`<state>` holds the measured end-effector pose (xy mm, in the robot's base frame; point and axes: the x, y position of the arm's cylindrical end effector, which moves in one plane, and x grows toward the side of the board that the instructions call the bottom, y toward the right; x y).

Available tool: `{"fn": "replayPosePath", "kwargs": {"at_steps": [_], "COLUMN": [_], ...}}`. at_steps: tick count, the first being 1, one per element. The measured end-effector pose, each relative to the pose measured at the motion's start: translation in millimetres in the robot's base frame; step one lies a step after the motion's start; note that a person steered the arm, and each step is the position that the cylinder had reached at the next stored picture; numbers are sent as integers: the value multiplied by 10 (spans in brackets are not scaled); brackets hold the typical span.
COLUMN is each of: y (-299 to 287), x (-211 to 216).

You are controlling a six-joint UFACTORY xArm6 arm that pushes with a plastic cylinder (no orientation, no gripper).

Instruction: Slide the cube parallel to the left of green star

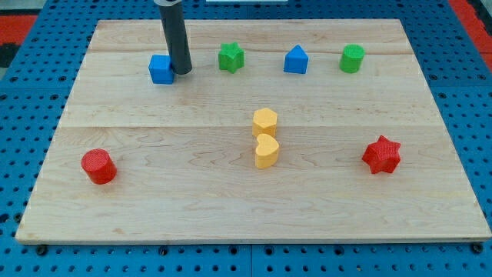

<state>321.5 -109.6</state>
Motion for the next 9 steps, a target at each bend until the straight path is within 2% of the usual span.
{"fn": "replayPosePath", "kwargs": {"at_steps": [2, 6, 9], "y": [68, -436, -642], "x": [167, 569, 449]}}
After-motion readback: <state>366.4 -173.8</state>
